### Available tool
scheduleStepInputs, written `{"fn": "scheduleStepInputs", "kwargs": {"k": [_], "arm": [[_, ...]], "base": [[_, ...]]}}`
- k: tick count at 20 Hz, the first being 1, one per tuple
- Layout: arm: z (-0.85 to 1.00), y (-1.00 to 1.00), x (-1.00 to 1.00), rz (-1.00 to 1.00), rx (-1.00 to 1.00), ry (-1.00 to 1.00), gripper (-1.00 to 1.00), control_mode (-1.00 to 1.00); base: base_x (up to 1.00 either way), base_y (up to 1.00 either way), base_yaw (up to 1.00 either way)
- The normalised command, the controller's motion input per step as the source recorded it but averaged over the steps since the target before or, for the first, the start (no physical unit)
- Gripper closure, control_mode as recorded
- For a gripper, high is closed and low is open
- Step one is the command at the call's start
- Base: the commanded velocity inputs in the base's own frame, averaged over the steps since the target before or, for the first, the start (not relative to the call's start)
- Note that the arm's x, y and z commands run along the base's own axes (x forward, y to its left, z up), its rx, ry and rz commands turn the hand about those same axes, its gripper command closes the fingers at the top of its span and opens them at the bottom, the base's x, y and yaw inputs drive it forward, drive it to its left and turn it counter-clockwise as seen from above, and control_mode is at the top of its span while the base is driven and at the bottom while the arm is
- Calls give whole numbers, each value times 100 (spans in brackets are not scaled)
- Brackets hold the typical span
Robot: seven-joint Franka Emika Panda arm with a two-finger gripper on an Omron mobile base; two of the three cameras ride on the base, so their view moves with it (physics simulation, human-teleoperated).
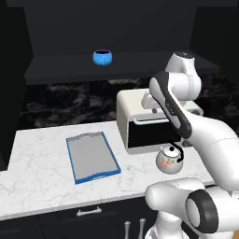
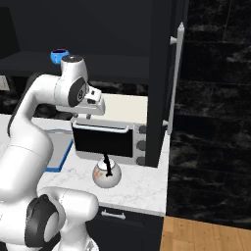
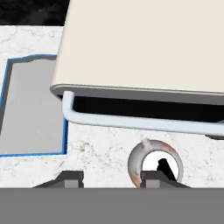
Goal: Pick the kettle from the counter and place it on the tray. Then pick the mug from the cabinet and place it on the tray. Then close the cabinet doors.
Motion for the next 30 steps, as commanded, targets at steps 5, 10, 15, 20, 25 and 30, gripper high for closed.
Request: {"fn": "scheduleStepInputs", "kwargs": {"k": [5,10,15,20,25,30], "arm": [[-22,-20,-32,2,-1,1,-100,-100],[-42,-98,-47,15,-5,-1,-100,-100],[-52,-51,-5,22,-4,-1,-100,-100],[-66,-16,9,18,6,0,-100,-100],[-65,1,30,10,1,0,-100,-100],[-44,1,40,4,2,6,-100,-100]], "base": [[0,0,0],[0,0,0],[0,0,0],[0,0,0],[0,0,0],[0,0,0]]}}
